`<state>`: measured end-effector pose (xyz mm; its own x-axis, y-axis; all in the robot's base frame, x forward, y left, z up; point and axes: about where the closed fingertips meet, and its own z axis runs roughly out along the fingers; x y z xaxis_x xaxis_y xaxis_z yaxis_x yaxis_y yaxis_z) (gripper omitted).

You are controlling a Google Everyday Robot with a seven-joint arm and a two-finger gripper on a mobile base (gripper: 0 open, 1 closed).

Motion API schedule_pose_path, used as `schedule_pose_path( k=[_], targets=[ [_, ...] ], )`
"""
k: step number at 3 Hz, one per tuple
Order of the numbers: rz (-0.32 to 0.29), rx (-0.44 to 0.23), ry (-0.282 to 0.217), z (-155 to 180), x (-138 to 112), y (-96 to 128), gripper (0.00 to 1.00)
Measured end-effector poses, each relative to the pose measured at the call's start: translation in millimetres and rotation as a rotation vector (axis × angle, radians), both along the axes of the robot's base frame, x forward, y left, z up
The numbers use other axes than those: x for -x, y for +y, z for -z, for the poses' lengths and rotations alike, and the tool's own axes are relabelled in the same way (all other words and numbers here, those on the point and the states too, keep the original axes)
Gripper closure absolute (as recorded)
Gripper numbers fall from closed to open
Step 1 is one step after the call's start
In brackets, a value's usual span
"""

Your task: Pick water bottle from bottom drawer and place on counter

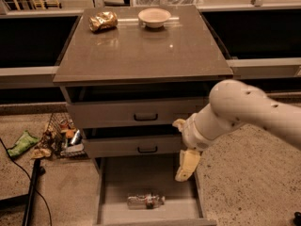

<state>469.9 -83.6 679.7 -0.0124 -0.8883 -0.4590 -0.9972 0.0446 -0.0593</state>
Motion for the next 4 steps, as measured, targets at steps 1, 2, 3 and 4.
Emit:
schedule_pose_path(
  k=[1, 2, 3, 4],
  targets=[
    [-0.005, -0.029, 0.005, 71.4, -3.8, 20.7, 0.0],
    [0.033, -0.114, 0.019, 147.3, -13.0, 49.0, 0.0],
    [0.033, -0.114, 0.019, 147.4, -13.0, 49.0, 0.0],
    [0.045, -0.129, 0.063, 182.2, -18.8, 59.0, 0.0]
  ],
)
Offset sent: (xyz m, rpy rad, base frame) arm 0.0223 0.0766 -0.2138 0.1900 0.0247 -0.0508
